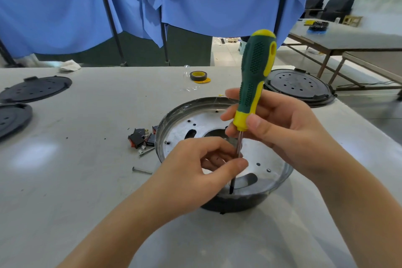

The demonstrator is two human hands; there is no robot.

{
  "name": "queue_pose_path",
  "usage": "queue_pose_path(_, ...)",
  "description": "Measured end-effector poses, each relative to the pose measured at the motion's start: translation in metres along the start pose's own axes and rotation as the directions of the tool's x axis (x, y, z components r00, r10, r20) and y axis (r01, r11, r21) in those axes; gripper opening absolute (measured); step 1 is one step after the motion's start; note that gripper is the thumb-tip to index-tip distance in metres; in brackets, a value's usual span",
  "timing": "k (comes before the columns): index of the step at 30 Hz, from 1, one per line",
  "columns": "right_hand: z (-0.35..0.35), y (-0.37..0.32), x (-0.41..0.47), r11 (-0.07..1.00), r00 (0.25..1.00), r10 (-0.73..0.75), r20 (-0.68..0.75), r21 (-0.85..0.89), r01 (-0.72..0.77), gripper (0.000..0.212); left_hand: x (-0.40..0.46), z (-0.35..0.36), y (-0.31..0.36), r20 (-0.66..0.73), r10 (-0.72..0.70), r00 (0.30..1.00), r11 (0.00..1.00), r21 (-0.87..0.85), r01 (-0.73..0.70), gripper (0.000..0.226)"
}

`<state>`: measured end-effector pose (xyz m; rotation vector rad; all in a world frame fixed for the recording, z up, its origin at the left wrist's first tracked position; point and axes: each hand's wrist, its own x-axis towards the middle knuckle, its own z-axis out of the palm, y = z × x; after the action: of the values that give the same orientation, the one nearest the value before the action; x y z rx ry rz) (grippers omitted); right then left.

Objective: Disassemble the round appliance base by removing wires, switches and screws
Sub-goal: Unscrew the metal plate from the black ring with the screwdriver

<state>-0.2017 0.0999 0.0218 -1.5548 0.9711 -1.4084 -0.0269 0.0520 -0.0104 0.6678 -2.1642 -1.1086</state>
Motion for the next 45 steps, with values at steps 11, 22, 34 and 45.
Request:
queue_pose_path(11, -0.007, 0.002, 0.002, 0.997, 0.977, -0.065, -0.202, 0.014, 0.070, 0.032, 0.005, -0.008, 0.000, 0.052, -0.099, 0.994, 0.994, -0.046, 0.102, 0.027)
queue_pose_path(22, -0.003, 0.010, 0.005, 0.942, 0.923, -0.167, -0.346, -0.334, 0.045, 0.022, 0.031, -0.023, 0.016, 0.501, -0.248, 0.829, 0.912, 0.410, 0.025, 0.004)
queue_pose_path(34, 0.006, 0.028, 0.005, 0.818, 0.973, -0.156, -0.173, -0.575, 0.029, 0.032, 0.047, -0.010, 0.020, 0.628, -0.364, 0.688, 0.831, 0.552, -0.065, 0.007)
queue_pose_path(45, 0.004, 0.038, 0.007, 0.723, 0.976, -0.175, -0.126, -0.690, 0.041, 0.036, 0.045, -0.009, 0.022, 0.637, -0.361, 0.681, 0.817, 0.568, -0.098, 0.005)
